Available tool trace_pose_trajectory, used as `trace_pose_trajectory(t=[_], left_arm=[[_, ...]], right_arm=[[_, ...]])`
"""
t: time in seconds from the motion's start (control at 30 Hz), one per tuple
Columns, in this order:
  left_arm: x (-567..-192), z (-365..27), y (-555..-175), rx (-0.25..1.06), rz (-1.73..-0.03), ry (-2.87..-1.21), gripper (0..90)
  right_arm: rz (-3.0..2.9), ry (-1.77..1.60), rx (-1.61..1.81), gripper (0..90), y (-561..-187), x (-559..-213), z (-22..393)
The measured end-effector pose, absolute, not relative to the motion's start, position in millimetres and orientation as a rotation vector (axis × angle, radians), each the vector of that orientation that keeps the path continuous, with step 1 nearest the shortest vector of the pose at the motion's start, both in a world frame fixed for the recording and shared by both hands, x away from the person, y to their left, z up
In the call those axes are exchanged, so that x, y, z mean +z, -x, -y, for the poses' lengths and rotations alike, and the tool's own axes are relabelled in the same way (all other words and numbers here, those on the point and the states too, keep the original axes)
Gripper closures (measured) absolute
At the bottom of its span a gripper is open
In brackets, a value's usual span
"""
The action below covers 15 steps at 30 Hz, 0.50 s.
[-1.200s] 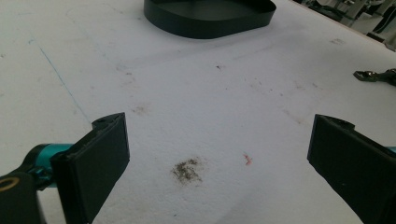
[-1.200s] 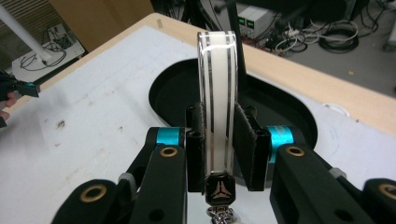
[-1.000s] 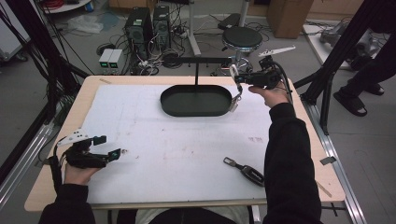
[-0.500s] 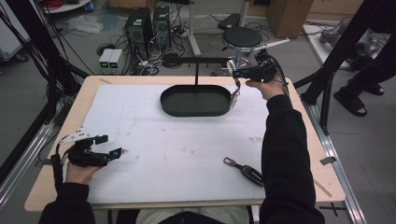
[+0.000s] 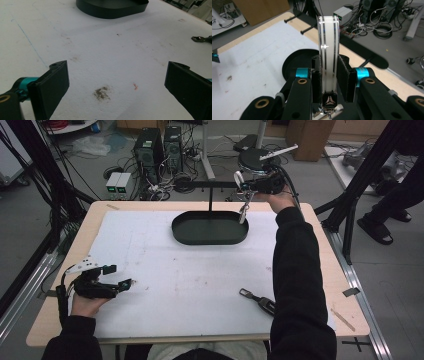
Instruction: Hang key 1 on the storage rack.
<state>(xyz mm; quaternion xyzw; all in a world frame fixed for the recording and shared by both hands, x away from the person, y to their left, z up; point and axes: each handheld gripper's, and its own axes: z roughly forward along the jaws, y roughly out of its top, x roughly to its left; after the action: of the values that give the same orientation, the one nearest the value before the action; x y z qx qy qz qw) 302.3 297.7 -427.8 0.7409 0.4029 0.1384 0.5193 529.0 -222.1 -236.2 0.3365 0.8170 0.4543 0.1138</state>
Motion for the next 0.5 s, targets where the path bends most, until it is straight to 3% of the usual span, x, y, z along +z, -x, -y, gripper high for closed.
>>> trace_pose_trajectory(t=[0.5], left_arm=[[-429,-296,-304,0.318,-0.956,-1.783,6.1]], right_arm=[[-2.264,-0.890,1.323,75.3,-554,-234,208]])
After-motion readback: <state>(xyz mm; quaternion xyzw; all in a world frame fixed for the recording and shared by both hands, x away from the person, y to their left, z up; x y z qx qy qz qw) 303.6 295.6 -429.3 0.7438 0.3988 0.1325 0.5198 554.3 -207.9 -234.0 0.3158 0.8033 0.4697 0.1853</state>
